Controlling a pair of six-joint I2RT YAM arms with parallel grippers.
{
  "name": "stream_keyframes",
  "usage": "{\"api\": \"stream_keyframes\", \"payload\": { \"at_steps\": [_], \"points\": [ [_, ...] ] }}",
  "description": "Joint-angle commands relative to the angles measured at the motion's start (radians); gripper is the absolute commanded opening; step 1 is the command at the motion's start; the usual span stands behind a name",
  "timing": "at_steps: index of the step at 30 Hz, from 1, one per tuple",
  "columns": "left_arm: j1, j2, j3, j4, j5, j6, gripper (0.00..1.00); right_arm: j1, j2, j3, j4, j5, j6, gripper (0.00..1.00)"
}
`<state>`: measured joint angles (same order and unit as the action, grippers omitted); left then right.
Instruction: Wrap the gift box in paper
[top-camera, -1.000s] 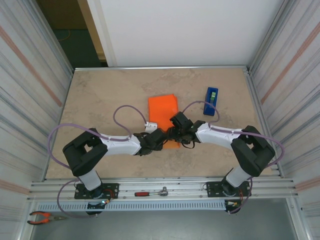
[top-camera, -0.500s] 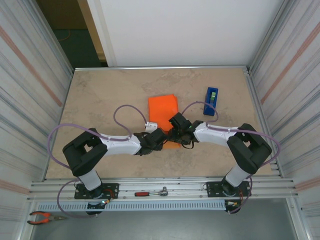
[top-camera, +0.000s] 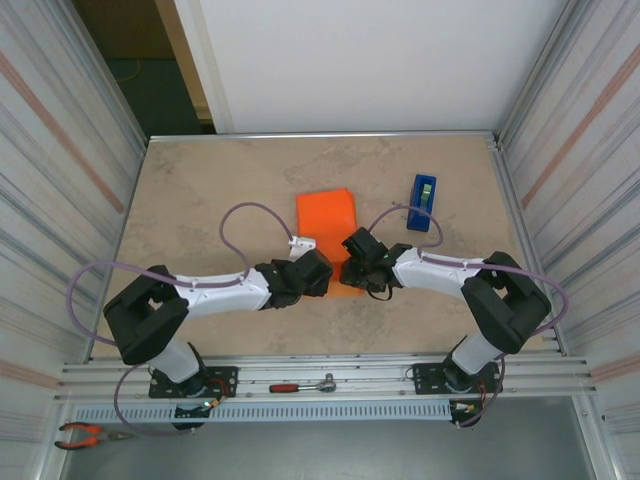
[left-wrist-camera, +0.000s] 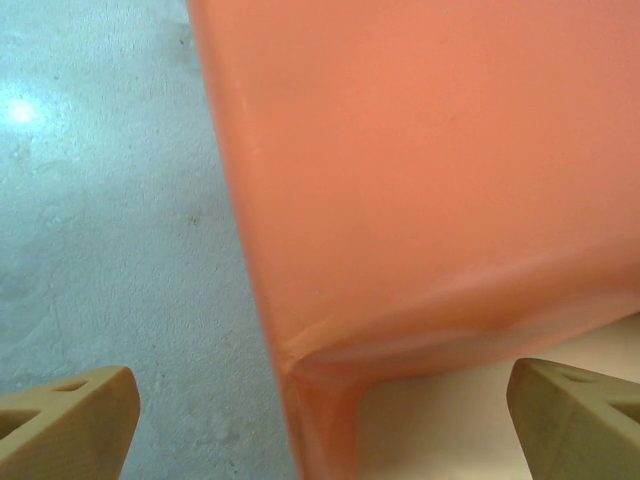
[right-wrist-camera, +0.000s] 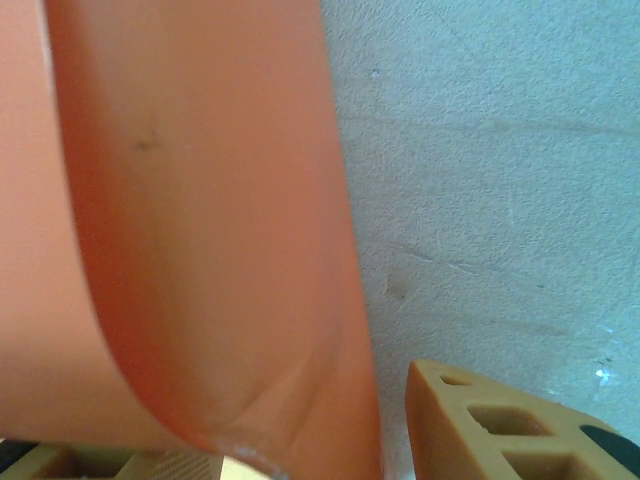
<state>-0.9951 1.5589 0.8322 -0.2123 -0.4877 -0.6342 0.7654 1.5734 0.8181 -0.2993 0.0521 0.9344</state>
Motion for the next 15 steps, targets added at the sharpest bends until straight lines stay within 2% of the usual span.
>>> {"api": "stream_keyframes", "payload": {
  "at_steps": [1,15],
  "points": [
    [0.013,-0.037,-0.006,-0.006,0.013,0.024,0.95,-0.004,-0.035,-0.008,-0.020,0.003,0.005,0.47],
    [0.049,0.022,0.012,0.035,0.011,0.047,0.94,-0.016,-0.016,0.001,-0.007,-0.006,0.004,0.47]
  ]
}}
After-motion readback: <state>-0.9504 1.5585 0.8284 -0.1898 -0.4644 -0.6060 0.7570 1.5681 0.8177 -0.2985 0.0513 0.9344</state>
